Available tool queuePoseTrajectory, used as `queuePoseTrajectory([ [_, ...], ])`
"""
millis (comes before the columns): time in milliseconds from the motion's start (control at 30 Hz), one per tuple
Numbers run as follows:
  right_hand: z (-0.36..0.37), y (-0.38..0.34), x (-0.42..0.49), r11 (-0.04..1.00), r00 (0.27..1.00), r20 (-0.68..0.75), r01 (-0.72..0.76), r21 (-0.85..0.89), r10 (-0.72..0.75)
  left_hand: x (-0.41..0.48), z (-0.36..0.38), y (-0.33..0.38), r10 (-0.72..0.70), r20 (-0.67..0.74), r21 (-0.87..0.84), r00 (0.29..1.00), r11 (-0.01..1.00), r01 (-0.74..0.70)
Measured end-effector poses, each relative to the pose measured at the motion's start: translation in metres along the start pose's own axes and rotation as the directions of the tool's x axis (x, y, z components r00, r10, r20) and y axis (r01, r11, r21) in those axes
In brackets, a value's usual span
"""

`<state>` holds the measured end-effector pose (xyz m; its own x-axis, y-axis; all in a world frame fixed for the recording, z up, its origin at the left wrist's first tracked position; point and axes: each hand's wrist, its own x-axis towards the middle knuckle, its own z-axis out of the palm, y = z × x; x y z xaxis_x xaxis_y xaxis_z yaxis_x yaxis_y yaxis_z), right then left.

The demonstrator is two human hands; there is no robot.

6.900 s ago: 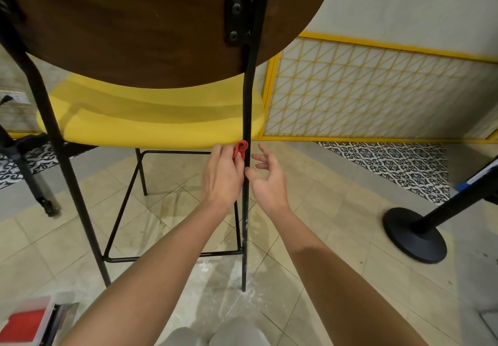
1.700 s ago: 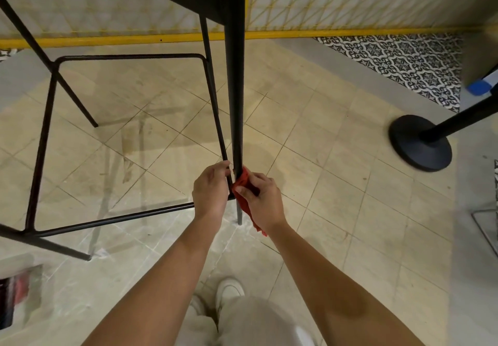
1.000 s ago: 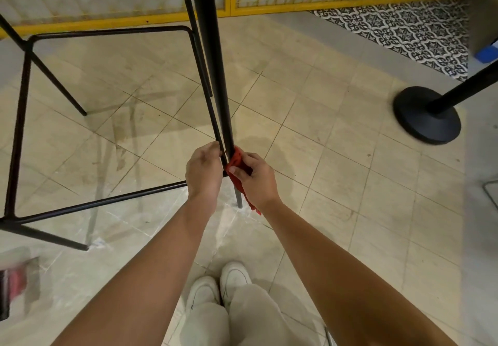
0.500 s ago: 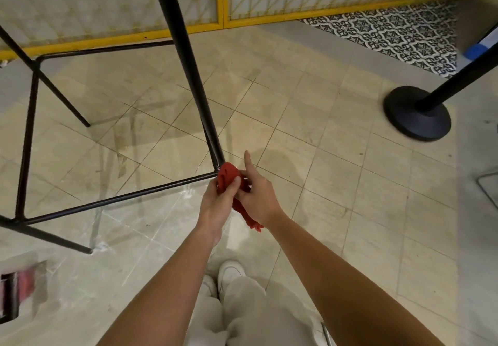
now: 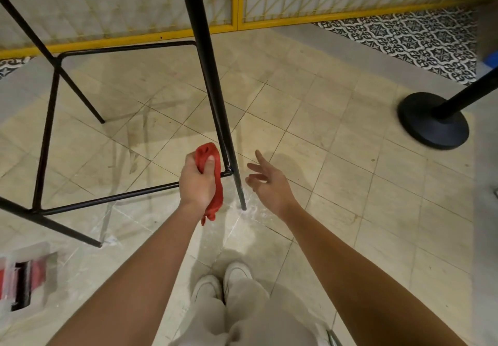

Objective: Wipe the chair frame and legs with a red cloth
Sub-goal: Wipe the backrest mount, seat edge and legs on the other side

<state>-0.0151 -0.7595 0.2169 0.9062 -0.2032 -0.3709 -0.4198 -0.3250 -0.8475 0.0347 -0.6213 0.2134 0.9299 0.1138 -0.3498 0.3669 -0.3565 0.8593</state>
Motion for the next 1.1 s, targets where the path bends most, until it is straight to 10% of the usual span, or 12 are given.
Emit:
queuePoseTrajectory([
  [267, 0.002, 0.005, 0.019, 0.999, 0.999, -0.003, -0.048, -0.019, 0.048, 0.029, 0.031, -0.002, 0.114, 0.131, 0.453, 0.985, 0.877, -0.162],
  [1100, 0.011, 0.011, 0.024, 0.995, 0.995, -0.010, -0.099, 0.022, 0.100, 0.008, 0.040, -0.016, 0.136, 0.014, 0.382, 0.991, 0.915, -0.131],
])
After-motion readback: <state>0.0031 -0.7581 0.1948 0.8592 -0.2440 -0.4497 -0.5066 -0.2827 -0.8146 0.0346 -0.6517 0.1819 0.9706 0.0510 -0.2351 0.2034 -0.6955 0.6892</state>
